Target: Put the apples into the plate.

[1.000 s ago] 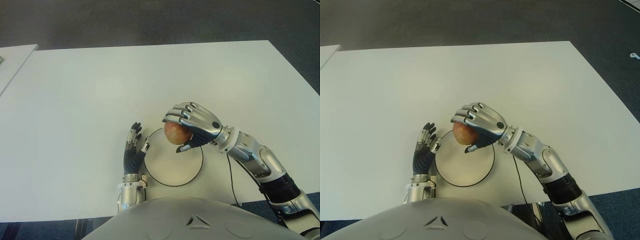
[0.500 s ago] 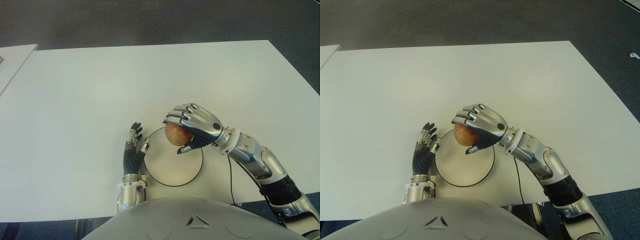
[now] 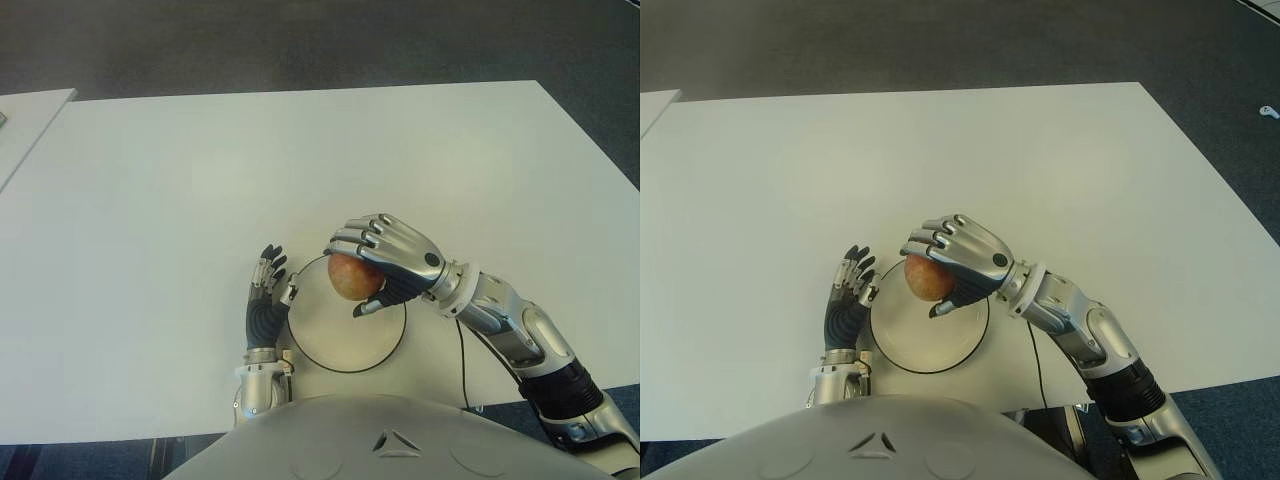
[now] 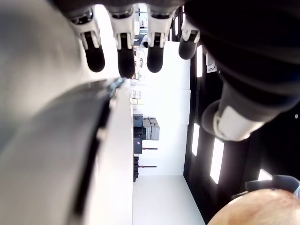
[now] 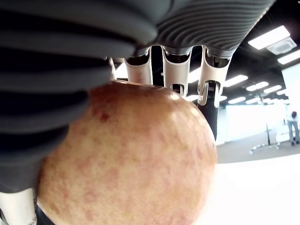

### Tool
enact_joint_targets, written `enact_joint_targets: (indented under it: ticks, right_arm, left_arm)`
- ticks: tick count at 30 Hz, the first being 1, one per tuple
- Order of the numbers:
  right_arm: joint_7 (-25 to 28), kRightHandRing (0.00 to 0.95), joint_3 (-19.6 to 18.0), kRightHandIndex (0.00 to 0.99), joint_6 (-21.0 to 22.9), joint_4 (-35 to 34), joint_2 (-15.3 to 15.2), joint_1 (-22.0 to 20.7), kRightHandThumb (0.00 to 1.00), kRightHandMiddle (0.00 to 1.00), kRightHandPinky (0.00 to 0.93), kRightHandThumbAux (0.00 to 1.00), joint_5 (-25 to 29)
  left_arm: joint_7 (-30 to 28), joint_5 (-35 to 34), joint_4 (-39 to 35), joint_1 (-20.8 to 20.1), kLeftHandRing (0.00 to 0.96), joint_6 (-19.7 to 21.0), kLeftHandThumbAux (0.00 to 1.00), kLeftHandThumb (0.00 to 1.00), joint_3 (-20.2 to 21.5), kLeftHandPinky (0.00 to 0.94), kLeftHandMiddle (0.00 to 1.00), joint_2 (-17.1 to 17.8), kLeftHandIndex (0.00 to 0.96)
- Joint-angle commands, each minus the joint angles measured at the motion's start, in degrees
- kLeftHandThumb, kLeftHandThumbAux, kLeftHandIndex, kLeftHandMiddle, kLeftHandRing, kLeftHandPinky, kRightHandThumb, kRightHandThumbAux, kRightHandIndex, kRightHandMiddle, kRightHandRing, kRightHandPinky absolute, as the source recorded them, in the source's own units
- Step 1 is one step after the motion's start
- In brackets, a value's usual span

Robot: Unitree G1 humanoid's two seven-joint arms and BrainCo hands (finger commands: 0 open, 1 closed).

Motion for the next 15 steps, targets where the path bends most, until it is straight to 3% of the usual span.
enact_joint_targets:
  ticks: [1,7,15]
  right_arm:
    - [-0.2,0.835,-0.4,0.439,-0.6,-0.4,0.6,0.5,0.713,0.843,0.825,0.716,0.3]
    - [-0.4,0.837,-0.4,0.439,-1.0,0.1,0.7,0.4,0.715,0.845,0.819,0.715,0.4]
    - [1.1,0.822,-0.3,0.44,-0.8,-0.4,0.7,0.1,0.714,0.831,0.779,0.715,0.9]
  left_arm:
    - [-1.2,-2.0,0.8,1.5,0.261,2.7,0.571,0.125,-1.3,0.36,0.143,-2.5,0.047]
    - [-0.6,-1.2,0.6,1.6,0.243,2.9,0.569,0.107,-1.5,0.312,0.139,-2.3,0.038]
    - [-1.1,-2.0,0.0,1.7,0.243,3.7,0.563,0.096,-1.5,0.328,0.137,-2.2,0.037]
